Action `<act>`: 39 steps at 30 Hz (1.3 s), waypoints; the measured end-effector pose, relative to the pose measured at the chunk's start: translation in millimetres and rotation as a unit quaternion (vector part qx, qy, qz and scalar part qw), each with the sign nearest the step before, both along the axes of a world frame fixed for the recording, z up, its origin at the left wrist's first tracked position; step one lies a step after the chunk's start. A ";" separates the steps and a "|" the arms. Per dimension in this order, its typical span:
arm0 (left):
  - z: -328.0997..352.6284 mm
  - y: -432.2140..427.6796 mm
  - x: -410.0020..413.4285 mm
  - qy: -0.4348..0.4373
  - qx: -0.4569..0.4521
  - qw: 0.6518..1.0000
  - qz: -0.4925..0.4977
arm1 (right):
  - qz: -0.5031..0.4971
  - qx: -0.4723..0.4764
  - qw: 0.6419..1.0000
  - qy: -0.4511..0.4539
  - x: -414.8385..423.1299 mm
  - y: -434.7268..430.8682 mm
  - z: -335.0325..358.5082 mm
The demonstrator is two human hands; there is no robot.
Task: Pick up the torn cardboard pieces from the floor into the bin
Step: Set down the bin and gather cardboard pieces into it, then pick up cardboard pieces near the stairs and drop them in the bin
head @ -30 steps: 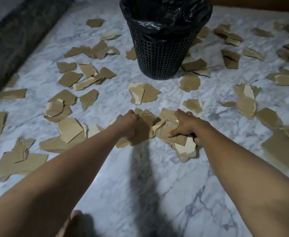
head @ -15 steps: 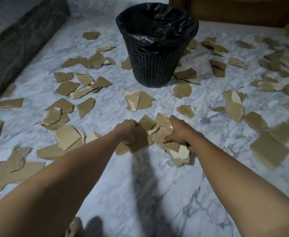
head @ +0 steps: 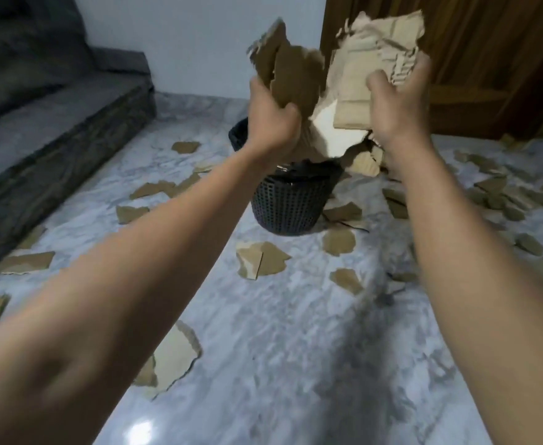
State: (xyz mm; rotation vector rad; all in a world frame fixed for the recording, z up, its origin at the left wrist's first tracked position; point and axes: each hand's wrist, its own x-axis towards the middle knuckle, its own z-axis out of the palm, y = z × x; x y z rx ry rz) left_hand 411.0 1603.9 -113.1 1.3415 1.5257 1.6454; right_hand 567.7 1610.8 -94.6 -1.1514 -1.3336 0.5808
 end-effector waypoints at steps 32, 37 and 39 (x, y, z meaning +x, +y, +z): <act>-226.3 -166.6 -236.9 0.433 -0.552 0.713 -0.023 | 0.217 -0.252 0.815 -0.475 -148.0 -11.7 -295.0; -265.2 -205.1 -255.1 0.393 -0.559 0.728 0.058 | 0.333 -0.276 0.789 -0.437 -177.8 -52.9 -303.4; -277.8 -212.0 -252.7 0.368 -0.555 0.741 0.082 | 0.385 -0.283 0.760 -0.441 -200.8 -73.5 -298.7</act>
